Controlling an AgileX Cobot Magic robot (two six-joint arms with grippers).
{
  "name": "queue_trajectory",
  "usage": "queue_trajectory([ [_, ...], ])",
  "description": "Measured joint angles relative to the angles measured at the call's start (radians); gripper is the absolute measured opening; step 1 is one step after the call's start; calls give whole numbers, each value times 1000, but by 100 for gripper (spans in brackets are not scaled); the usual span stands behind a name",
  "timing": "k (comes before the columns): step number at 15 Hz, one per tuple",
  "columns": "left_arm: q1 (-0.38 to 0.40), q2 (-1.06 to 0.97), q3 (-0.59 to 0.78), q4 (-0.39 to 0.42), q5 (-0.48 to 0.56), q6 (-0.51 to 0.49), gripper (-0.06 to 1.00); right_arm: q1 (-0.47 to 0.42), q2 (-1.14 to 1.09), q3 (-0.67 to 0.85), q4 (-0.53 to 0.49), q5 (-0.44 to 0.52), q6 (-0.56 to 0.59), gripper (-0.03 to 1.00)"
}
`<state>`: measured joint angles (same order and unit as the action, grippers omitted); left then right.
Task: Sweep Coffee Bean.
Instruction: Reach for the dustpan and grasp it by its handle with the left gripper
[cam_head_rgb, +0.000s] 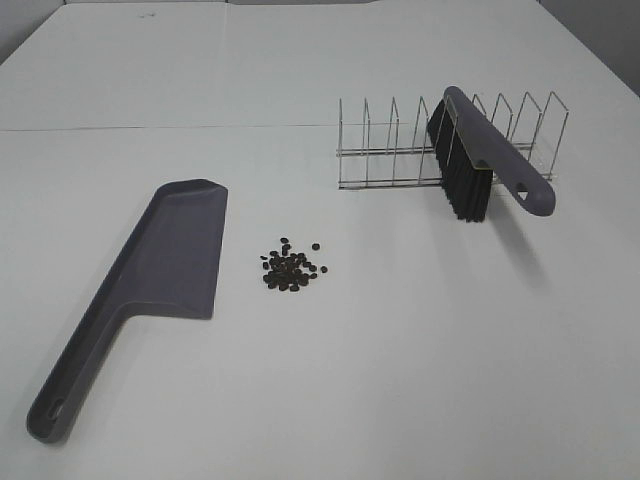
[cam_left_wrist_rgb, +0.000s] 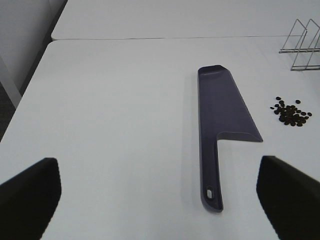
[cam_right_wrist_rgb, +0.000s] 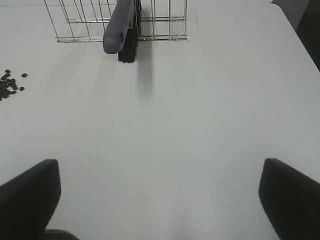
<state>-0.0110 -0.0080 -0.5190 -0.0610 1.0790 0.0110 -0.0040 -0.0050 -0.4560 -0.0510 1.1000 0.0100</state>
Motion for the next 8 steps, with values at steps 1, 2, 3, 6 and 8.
queue_trajectory([
  [1, 0, 0, 0, 0, 0, 0, 99, 0, 0, 0, 0, 0, 0, 99],
  [2, 0, 0, 0, 0, 0, 0, 99, 0, 0, 0, 0, 0, 0, 99],
  [3, 0, 0, 0, 0, 0, 0, 99, 0, 0, 0, 0, 0, 0, 99],
  [6, 0, 0, 0, 0, 0, 0, 99, 0, 0, 0, 0, 0, 0, 99],
  [8, 0, 0, 0, 0, 0, 0, 99, 0, 0, 0, 0, 0, 0, 99],
])
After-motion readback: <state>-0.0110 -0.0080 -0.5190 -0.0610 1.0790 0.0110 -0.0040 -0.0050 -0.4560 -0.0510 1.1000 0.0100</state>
